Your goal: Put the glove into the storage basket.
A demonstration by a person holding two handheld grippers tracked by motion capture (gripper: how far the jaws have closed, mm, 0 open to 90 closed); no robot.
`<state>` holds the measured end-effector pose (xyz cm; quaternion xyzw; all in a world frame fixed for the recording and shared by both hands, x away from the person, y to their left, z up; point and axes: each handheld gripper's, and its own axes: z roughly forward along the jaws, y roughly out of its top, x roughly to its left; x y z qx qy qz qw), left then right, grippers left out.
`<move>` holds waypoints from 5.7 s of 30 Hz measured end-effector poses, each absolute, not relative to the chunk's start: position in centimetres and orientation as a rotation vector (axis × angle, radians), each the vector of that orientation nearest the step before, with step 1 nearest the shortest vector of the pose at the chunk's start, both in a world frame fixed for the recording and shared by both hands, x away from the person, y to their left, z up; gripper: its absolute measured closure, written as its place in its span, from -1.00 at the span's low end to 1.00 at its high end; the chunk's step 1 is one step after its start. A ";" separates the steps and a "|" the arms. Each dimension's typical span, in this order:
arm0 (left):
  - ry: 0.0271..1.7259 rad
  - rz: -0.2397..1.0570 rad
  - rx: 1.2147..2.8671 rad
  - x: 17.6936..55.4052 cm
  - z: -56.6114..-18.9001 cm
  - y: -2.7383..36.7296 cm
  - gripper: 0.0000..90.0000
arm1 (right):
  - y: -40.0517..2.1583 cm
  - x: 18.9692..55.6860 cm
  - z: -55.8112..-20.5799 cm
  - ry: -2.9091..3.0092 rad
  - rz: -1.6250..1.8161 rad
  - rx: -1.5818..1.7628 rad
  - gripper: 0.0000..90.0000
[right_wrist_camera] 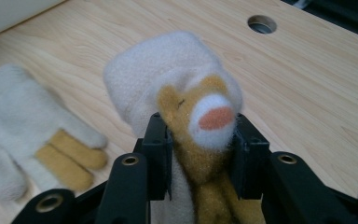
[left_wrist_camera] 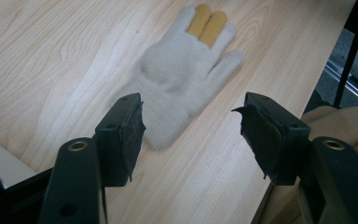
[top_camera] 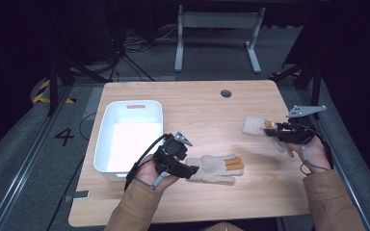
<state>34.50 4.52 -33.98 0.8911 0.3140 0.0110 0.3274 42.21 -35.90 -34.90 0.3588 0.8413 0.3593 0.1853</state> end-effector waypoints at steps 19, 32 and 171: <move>0.828 0.022 2.361 33.9 -34.2 4.7 -0.13 | -32.3 41.0 -33.1 2.543 0.996 0.812 0.42; 0.850 0.034 2.354 33.4 -34.3 5.4 -0.13 | -28.8 40.9 -33.3 2.663 0.920 0.676 0.42; 0.726 0.129 2.285 35.9 -35.2 3.4 -0.44 | -35.7 40.9 -36.8 2.184 1.184 1.164 -0.91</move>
